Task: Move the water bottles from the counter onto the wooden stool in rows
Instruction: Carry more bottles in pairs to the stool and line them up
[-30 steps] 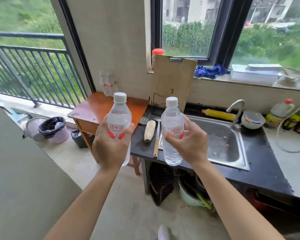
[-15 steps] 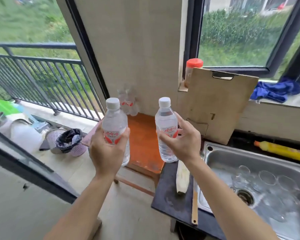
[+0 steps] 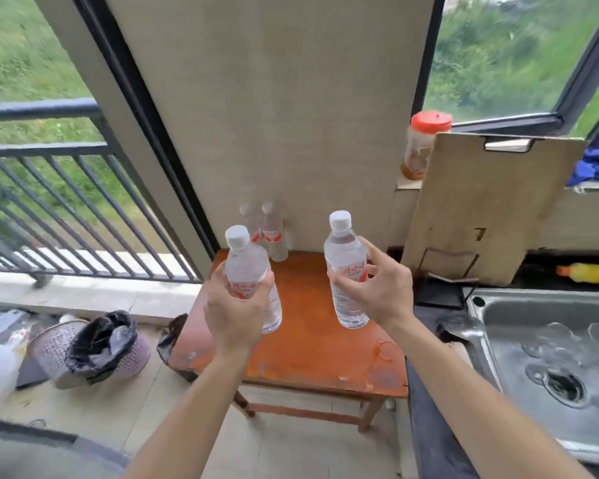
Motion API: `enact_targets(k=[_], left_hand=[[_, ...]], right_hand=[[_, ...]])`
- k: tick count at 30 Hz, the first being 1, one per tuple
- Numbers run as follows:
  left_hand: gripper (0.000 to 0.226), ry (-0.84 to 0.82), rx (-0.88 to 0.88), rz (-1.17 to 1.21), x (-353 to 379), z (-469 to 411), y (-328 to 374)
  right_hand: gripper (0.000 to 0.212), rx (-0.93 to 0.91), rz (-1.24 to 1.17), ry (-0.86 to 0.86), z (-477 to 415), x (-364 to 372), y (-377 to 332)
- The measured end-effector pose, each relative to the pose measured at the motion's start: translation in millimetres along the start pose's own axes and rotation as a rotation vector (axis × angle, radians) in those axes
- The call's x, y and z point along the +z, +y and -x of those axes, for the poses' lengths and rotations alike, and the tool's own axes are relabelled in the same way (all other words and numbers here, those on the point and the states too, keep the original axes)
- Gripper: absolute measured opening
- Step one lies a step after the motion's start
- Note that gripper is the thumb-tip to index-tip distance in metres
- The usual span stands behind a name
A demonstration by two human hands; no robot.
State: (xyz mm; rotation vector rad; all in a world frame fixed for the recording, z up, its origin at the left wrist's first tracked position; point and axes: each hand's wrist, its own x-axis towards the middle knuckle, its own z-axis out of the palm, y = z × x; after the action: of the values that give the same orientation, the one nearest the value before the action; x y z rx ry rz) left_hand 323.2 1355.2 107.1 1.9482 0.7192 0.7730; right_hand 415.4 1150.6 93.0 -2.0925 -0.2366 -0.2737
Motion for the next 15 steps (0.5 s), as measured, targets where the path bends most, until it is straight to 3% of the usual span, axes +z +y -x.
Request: enact_targets(k=[9,15], left_hand=[[0.068,-0.321,-0.084,-0.026,49,-78,-68],[0.068,-0.414,-0.222,-0.074,102,-93,-88]], right_hand=[[0.068,0.249,0.152,-0.062,-1,58,32],[0.073,0.431,0.202,-0.122,-28,94,68]])
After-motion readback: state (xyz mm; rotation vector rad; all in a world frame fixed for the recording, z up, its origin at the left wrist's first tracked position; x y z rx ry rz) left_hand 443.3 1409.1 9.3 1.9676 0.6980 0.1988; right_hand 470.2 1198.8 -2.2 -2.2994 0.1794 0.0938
